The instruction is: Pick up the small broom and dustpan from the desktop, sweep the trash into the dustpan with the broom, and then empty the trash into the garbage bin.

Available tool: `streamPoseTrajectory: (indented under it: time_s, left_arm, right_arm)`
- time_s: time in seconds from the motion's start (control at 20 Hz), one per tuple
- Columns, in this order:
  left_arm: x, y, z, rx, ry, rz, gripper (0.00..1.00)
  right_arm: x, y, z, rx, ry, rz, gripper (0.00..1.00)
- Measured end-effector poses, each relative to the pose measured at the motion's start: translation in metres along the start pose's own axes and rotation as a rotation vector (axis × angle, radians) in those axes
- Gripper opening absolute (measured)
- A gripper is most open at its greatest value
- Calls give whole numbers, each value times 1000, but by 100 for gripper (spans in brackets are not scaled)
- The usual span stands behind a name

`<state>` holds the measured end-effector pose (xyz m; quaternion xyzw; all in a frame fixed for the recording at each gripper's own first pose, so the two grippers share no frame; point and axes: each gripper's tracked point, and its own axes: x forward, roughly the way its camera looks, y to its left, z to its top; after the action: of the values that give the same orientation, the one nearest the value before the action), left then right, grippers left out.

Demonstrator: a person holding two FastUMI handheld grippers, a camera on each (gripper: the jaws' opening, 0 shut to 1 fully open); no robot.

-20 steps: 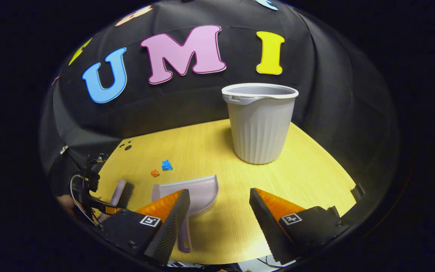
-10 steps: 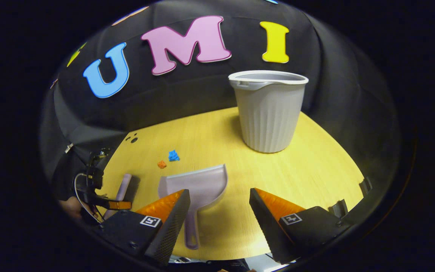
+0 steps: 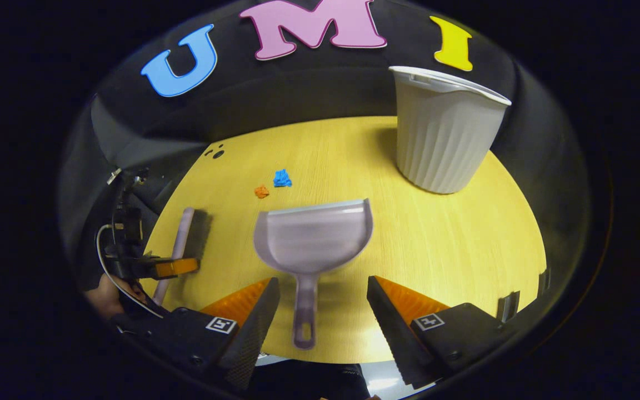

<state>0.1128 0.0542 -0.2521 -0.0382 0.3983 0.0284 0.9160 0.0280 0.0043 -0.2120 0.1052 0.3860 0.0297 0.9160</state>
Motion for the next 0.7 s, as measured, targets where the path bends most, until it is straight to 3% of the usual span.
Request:
streamPoseTrajectory:
  time_s: [0.2,0.5,0.7]
  left_arm:
    - [-34,6,3,23,-75,7,24]
    - [-68,17,-6,-90,-124,30,24]
    - [-76,26,-17,-129,-116,58,24]
  right_arm:
    - [19,0,-16,29,65,-29,99]
    - [66,4,-45,65,177,-71,98]
    - [94,2,-59,27,234,-122,98]
